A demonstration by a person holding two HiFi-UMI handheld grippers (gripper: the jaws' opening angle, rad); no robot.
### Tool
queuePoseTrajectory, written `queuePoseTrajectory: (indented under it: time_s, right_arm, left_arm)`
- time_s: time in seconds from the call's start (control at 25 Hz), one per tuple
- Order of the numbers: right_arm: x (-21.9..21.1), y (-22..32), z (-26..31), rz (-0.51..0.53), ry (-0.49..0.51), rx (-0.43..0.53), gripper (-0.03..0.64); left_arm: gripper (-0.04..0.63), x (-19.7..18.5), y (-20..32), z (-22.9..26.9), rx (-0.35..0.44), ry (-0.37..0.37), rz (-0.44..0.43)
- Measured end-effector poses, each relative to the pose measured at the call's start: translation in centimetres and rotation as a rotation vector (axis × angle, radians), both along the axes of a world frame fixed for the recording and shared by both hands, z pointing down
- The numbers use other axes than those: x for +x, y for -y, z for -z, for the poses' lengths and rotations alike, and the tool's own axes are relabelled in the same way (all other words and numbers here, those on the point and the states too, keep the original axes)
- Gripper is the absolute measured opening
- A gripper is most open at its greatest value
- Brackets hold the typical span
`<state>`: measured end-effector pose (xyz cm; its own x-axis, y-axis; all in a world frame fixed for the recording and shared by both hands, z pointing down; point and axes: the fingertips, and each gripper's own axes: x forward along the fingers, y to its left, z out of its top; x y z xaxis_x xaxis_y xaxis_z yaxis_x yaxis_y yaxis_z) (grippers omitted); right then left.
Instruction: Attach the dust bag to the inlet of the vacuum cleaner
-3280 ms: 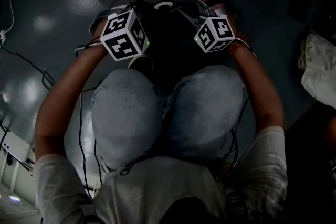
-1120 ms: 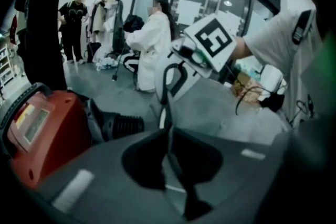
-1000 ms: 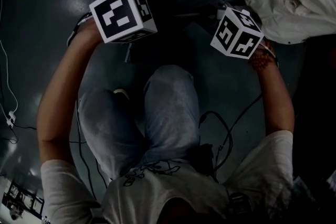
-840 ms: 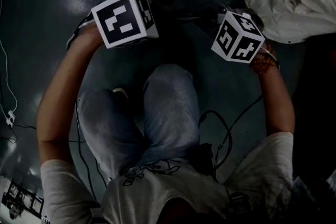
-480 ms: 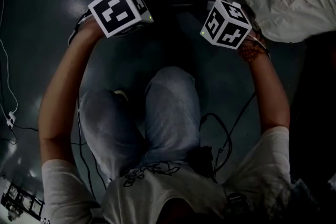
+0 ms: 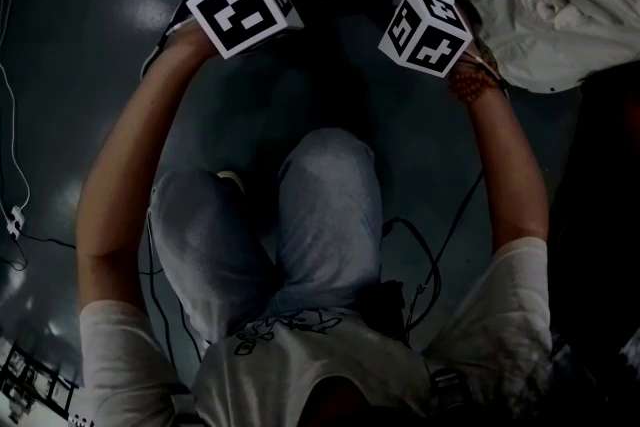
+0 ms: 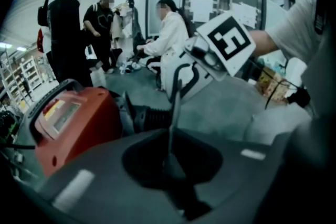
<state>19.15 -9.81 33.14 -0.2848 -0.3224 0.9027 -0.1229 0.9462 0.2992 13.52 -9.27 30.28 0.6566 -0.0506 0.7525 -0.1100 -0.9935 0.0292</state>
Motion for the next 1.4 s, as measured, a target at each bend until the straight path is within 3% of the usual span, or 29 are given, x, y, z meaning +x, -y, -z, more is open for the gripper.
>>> queuePoseTrajectory:
  time_s: [0.08, 0.32, 0.6, 0.92, 1.28, 1.4]
  right_arm:
    - [-0.1, 0.3, 0.0, 0.006, -0.015, 0.007, 0.031]
    - [-0.7, 0.3, 0.2, 0.053, -0.066, 0.026, 0.032]
    - [0.3, 0.3, -1.0, -0.001, -0.006, -0.001, 0.032]
    - [-0.1, 1.6, 0.0, 0.078, -0.091, 0.087, 0.034]
    - [0.8, 2.1, 0.4, -0.02, 0.005, 0.047, 0.034]
    - [0.8, 2.7, 0.6, -0.01, -0.017, 0.078, 0.034]
  left_arm:
    - [0.037, -0.1, 0.1, -0.1, 0.018, 0.003, 0.001]
    - [0.037, -0.7, -0.2, -0.9, -0.038, -0.025, 0.031]
    - [0.035, 0.4, 0.5, 0.5, 0.081, 0.026, -0.039]
    - [0.035, 0.0, -0.2, -1.2, -0.042, -0.025, 0.019]
    - [0.034, 0.7, 2.9, 1.1, 0.083, 0.013, 0.021]
    - [0.034, 0.7, 2.6, 0.6, 0.022, -0.011, 0.049]
